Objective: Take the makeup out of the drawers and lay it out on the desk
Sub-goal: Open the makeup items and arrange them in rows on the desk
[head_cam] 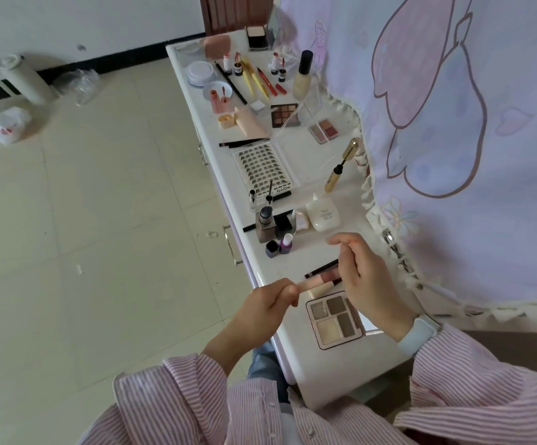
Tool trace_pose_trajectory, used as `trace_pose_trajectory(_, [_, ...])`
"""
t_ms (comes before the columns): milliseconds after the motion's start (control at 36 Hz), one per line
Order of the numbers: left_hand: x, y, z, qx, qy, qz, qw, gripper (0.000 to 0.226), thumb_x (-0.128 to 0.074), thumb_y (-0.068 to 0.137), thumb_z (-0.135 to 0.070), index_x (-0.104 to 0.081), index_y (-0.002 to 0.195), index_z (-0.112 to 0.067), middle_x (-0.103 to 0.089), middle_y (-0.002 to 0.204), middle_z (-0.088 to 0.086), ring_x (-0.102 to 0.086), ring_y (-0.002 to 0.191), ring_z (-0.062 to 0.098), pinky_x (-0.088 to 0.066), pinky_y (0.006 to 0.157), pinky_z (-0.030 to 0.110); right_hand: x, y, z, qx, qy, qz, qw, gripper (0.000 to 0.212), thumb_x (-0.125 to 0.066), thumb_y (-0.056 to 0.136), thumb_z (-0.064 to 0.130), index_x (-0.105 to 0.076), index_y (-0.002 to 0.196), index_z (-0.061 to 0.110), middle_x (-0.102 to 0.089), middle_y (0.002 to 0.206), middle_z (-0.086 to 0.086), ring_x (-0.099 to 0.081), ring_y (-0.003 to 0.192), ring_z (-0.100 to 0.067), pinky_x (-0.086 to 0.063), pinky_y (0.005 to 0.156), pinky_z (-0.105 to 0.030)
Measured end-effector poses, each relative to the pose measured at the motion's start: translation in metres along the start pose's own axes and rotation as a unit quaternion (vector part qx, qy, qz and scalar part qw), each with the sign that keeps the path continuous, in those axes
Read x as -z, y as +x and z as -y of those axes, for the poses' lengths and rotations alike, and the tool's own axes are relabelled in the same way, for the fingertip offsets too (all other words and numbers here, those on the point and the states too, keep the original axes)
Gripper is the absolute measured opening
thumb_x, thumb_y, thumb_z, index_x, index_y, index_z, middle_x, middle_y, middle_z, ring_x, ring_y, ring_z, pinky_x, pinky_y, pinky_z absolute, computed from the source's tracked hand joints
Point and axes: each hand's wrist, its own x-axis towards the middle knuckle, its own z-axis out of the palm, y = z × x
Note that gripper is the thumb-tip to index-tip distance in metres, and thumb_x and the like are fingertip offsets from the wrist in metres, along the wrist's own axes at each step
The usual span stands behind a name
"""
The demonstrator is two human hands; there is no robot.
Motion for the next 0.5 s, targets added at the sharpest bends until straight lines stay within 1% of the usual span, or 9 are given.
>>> trace_pose_trajectory(83, [0.006, 0.003, 0.0, 0.014, 0.016, -0.003, 1.0, 0.029, -0.031, 0.094, -0.04, -0.044, 0.071, -0.028, -0.034, 0.055, -0.007, -0.032, 0.046, 0.007, -0.027, 0.049, 0.017, 0.005, 0.002, -0.003, 0.017, 0.006, 0.073, 0.997, 0.032, -0.036, 0.098, 0.013, -0.04, 0.118, 0.038, -0.046, 0.067, 0.002, -0.044, 0.056, -0.014, -0.04, 0.056, -0.022])
trace_pose_trajectory(167, [0.011, 0.008, 0.003, 0.017, 0.09, -0.001, 0.996, 0.026, -0.033, 0.098, -0.036, -0.044, 0.076, -0.026, -0.037, 0.055, -0.006, -0.033, 0.048, 0.009, -0.03, 0.052, 0.026, 0.011, 0.004, -0.006, -0.025, 0.024, 0.15, 0.988, 0.032, -0.041, 0.097, 0.012, -0.046, 0.113, 0.039, -0.052, 0.088, 0.003, -0.051, 0.074, -0.018, -0.042, 0.068, -0.018])
trace_pose_trajectory(222, [0.011, 0.009, 0.005, 0.018, 0.125, 0.002, 0.992, 0.026, -0.032, 0.098, -0.038, -0.047, 0.083, -0.022, -0.038, 0.055, -0.007, -0.035, 0.049, 0.013, -0.031, 0.053, 0.029, 0.013, 0.004, -0.003, -0.07, -0.016, 0.202, 0.977, 0.02, -0.04, 0.098, 0.022, -0.057, 0.097, 0.033, -0.059, 0.082, 0.006, -0.055, 0.07, -0.024, -0.045, 0.066, -0.029])
trace_pose_trajectory(278, [0.01, 0.008, 0.004, 0.014, 0.153, 0.008, 0.988, 0.033, -0.03, 0.096, -0.043, -0.05, 0.089, -0.017, -0.041, 0.057, -0.006, -0.037, 0.05, 0.014, -0.033, 0.053, 0.029, 0.012, 0.004, -0.003, -0.078, -0.089, 0.203, 0.972, 0.036, -0.036, 0.098, 0.034, -0.058, 0.072, 0.021, -0.058, 0.063, 0.002, -0.053, 0.057, -0.018, -0.046, 0.064, -0.036])
trace_pose_trajectory(306, [0.009, 0.008, 0.004, 0.013, 0.159, 0.011, 0.987, 0.037, -0.029, 0.096, -0.045, -0.051, 0.091, -0.016, -0.043, 0.058, -0.005, -0.038, 0.051, 0.014, -0.034, 0.053, 0.029, 0.01, 0.003, -0.004, -0.066, -0.118, 0.188, 0.973, 0.039, -0.037, 0.097, 0.035, -0.055, 0.068, 0.017, -0.056, 0.058, 0.002, -0.052, 0.055, -0.017, -0.045, 0.062, -0.038])
trace_pose_trajectory(333, [0.008, 0.007, 0.005, 0.016, 0.161, 0.013, 0.987, 0.037, -0.029, 0.096, -0.045, -0.051, 0.092, -0.015, -0.044, 0.059, -0.004, -0.039, 0.051, 0.014, -0.034, 0.053, 0.029, 0.01, 0.002, -0.005, -0.053, -0.124, 0.175, 0.975, 0.033, -0.038, 0.097, 0.032, -0.056, 0.074, 0.018, -0.056, 0.062, 0.005, -0.052, 0.057, -0.017, -0.044, 0.062, -0.037])
trace_pose_trajectory(389, [0.007, 0.006, 0.007, 0.024, 0.156, 0.008, 0.987, 0.033, -0.03, 0.097, -0.042, -0.05, 0.091, -0.016, -0.043, 0.059, -0.005, -0.038, 0.052, 0.015, -0.033, 0.053, 0.029, 0.013, 0.0, -0.005, -0.039, -0.088, 0.192, 0.977, 0.017, -0.043, 0.097, 0.021, -0.055, 0.106, 0.029, -0.056, 0.083, 0.011, -0.055, 0.068, -0.017, -0.045, 0.064, -0.027])
trace_pose_trajectory(444, [0.007, 0.006, 0.009, 0.022, 0.158, -0.003, 0.987, 0.031, -0.031, 0.098, -0.04, -0.05, 0.09, -0.017, -0.043, 0.061, -0.006, -0.04, 0.054, 0.015, -0.033, 0.053, 0.029, 0.019, 0.0, -0.008, -0.05, -0.02, 0.218, 0.974, 0.036, -0.047, 0.095, 0.013, -0.045, 0.124, 0.034, -0.05, 0.097, 0.006, -0.054, 0.077, -0.018, -0.046, 0.066, -0.019])
trace_pose_trajectory(500, [0.006, 0.006, 0.009, 0.014, 0.162, -0.008, 0.987, 0.032, -0.031, 0.098, -0.038, -0.053, 0.093, -0.015, -0.044, 0.066, -0.009, -0.043, 0.059, 0.015, -0.034, 0.055, 0.027, 0.021, 0.001, -0.008, -0.089, 0.007, 0.23, 0.969, 0.035, -0.048, 0.094, 0.021, -0.046, 0.127, 0.034, -0.054, 0.1, 0.006, -0.056, 0.073, -0.02, -0.048, 0.071, -0.023])
